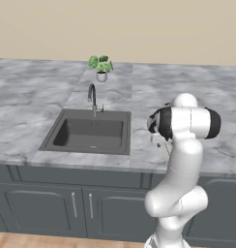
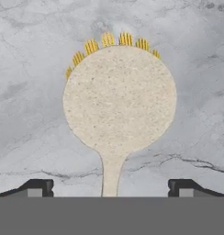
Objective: Grab the spray bottle from the cabinet, then place it next to the cutting board for sanitizing. Then grab the dish brush from the countertop next to the sink and place it next to the cutting board.
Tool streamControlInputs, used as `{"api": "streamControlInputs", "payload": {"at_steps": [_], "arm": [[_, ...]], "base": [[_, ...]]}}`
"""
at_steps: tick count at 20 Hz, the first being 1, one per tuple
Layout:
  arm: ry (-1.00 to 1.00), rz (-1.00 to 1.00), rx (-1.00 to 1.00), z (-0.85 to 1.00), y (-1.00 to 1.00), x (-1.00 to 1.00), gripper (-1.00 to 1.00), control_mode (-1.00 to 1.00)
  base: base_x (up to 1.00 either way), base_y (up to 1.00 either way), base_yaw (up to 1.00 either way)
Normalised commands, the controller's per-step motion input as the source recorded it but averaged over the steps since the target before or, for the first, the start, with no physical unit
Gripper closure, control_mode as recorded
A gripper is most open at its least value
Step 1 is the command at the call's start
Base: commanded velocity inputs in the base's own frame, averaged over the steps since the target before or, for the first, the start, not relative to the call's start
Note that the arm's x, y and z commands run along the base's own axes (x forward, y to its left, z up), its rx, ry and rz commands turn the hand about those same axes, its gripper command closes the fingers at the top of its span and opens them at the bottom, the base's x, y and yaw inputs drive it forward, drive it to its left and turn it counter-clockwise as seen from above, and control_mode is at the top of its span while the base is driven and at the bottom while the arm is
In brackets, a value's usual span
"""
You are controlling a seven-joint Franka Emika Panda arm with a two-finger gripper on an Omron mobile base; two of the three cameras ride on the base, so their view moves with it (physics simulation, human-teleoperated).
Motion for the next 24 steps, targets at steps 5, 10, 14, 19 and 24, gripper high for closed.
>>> {"api": "streamControlInputs", "payload": {"at_steps": [5, 10, 14, 19, 24], "arm": [[0.0, 0.0, 0.0, -0.31, 0.0, 0.15, 1.0, -1.0], [0.0, 0.0, 0.02, -0.06, 0.04, 0.0, 1.0, -1.0], [-0.02, 0.0, 0.01, 0.01, 0.16, -0.07, 1.0, -1.0], [-0.08, 0.01, 0.0, 0.48, 0.0, -0.23, 1.0, -1.0], [-0.42, 0.1, 0.01, 1.0, 0.0, -0.59, 1.0, -1.0]], "base": [[0.0, 0.0, 0.0], [0.0, 0.0, 0.0], [0.0, 0.0, 0.0], [0.0, 0.0, 0.0], [0.0, 0.0, 0.0]]}}
